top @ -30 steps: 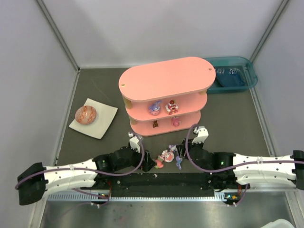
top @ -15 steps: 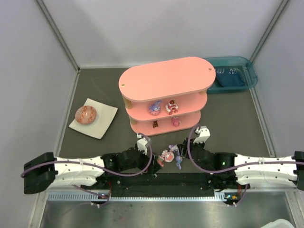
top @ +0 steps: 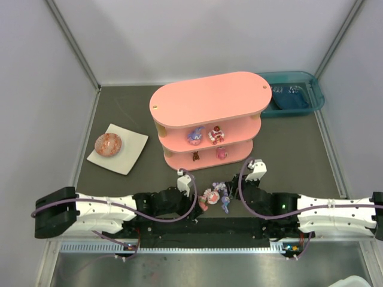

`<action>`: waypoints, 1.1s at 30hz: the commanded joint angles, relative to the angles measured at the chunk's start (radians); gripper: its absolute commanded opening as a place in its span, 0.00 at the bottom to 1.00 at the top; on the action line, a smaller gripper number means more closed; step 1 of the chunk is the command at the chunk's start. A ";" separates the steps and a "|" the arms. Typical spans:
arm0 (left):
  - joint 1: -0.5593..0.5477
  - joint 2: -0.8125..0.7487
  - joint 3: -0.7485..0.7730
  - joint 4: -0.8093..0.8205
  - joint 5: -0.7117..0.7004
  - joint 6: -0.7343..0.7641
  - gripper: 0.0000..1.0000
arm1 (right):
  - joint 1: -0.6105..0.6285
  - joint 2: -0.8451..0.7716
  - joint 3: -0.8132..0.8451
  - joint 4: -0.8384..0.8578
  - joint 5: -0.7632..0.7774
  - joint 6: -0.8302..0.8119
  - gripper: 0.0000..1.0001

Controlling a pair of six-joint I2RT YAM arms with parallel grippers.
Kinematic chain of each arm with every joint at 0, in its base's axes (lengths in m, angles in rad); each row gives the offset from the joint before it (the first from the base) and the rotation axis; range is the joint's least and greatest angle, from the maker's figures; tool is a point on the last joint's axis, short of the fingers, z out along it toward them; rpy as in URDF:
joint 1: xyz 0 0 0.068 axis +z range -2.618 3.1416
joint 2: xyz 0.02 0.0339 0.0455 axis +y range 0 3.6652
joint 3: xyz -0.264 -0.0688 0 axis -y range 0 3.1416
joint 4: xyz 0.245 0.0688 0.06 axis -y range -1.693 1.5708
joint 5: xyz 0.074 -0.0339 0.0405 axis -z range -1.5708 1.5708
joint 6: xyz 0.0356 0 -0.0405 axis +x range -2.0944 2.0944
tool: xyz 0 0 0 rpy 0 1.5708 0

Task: Place and organize the plastic toys onto the shelf

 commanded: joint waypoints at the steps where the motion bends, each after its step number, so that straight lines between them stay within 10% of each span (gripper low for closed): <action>1: -0.007 -0.060 -0.012 -0.034 -0.024 -0.023 0.62 | 0.012 -0.028 -0.008 -0.013 0.036 0.011 0.59; 18: -0.007 -0.218 -0.071 -0.154 -0.099 -0.087 0.34 | 0.012 -0.091 -0.022 -0.013 0.066 -0.015 0.59; 33: -0.007 -0.151 -0.008 -0.093 -0.113 -0.069 0.75 | 0.012 -0.094 -0.025 -0.018 0.062 -0.017 0.61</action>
